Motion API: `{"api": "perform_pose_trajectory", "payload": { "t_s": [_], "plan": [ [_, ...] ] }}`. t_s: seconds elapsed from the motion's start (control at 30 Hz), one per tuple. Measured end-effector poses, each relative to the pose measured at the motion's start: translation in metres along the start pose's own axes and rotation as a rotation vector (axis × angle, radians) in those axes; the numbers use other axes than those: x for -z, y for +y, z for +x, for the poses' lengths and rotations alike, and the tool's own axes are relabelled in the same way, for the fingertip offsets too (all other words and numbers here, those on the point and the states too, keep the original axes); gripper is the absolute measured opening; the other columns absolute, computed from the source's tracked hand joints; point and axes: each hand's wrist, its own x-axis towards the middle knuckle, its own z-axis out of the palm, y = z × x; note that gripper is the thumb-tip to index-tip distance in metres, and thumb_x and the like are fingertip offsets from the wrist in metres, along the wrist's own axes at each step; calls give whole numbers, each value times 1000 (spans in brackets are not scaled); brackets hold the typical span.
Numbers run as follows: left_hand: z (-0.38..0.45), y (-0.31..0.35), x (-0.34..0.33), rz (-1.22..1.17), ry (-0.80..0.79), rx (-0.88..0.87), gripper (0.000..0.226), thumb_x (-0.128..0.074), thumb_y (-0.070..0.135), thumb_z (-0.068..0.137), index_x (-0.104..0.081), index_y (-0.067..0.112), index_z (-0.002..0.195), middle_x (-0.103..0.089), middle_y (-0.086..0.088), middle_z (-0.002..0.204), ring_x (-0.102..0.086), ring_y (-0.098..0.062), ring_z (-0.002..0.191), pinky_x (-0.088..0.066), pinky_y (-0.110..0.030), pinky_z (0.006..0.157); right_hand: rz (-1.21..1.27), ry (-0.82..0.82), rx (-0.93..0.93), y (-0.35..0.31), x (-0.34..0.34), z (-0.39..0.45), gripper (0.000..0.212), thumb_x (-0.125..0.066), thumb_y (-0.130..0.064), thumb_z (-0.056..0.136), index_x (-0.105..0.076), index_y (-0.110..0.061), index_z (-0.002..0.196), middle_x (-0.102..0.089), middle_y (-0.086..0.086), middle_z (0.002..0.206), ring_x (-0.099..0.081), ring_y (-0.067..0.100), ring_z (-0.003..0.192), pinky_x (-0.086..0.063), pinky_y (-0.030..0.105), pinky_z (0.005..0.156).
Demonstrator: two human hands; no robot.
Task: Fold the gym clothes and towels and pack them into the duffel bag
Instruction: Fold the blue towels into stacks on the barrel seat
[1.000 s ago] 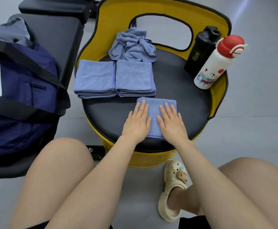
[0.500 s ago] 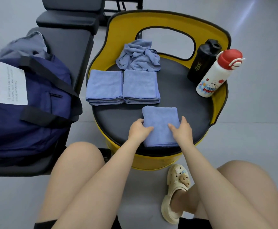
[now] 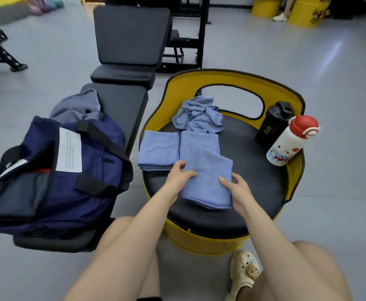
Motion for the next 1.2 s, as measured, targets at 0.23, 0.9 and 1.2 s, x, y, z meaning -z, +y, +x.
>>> {"api": "perform_pose_trajectory", "payload": {
  "t_s": [0.23,0.9,1.2],
  "plan": [
    [22,16,53,31,189,-83,32,-64,15,89,-44,17,113,-52,-11,126,-54,-28,113,-47,-40,95,-102,-26,85,-41,-62,14,29,-68,-9,87,-49,-15,109,-58,7,111,-59,23,98,-51,29,74],
    [127,24,131,339,401,-20,35,-59,6,90,-51,7,124,-57,-10,124,-55,-22,105,-41,-26,80,-603,-24,202,-51,-180,110,37,-68,-20,88,-56,-7,120,-63,9,116,-58,20,100,-41,26,77],
    [147,17,114,1228,334,-474,53,-29,17,103,-9,11,152,-5,-3,160,1,-19,147,-6,-31,118,-1363,-76,699,-45,-192,120,58,-37,-34,102,-17,-14,152,-16,6,158,-11,21,146,-6,35,118]
  ]
}}
